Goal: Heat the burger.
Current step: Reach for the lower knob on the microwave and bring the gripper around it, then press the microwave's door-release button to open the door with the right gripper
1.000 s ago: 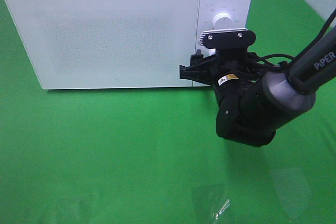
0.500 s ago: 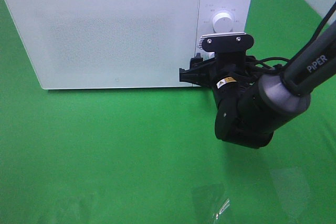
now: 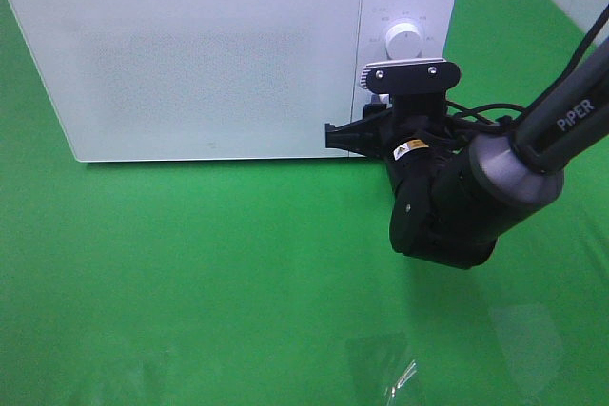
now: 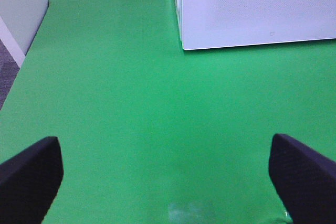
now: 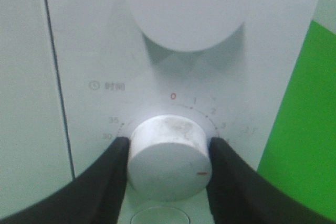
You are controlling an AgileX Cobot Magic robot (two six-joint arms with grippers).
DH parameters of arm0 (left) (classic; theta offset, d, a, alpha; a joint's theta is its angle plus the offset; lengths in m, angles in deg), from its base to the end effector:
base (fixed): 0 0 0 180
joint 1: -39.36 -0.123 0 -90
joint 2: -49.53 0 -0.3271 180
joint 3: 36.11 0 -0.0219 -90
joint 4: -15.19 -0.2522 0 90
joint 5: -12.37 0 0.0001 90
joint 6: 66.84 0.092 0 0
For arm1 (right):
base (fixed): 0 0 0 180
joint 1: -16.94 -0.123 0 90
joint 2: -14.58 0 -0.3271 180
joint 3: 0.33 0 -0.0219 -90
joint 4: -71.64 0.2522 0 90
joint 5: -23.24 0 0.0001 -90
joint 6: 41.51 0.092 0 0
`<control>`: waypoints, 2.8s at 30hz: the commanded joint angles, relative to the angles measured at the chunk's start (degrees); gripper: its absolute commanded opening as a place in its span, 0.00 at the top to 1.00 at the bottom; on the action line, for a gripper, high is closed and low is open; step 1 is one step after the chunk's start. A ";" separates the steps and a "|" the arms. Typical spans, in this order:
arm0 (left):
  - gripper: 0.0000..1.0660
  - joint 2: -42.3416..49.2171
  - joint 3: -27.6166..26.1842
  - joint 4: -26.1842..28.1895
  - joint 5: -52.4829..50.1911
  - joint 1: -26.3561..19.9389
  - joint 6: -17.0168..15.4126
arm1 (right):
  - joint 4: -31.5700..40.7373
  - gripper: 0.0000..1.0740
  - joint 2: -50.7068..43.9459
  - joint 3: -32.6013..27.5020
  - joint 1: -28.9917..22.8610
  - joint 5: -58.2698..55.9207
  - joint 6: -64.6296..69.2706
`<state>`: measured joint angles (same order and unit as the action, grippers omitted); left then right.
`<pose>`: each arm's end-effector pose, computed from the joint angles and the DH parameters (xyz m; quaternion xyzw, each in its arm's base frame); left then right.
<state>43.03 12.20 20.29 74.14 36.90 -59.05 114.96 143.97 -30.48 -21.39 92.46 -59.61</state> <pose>-0.0491 -0.0093 0.2823 0.0422 0.8488 0.0027 0.5270 0.3396 0.1933 0.1384 -0.0153 0.7396 -0.0349 0.6719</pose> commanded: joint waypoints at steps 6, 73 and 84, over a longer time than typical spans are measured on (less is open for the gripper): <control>0.06 1.03 0.23 0.06 -0.40 0.29 0.00 | -1.03 1.00 -0.63 0.46 0.17 8.31 -0.69; 0.06 1.03 0.23 0.06 -0.40 0.29 0.00 | -7.51 0.55 -0.92 0.46 0.29 10.03 86.92; 0.06 1.03 0.23 0.06 -0.40 0.29 0.00 | -10.54 0.32 -3.55 -0.46 0.17 4.47 83.65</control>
<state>43.03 12.20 20.29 74.14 36.90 -59.05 106.19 142.42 -31.05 -21.56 92.40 26.62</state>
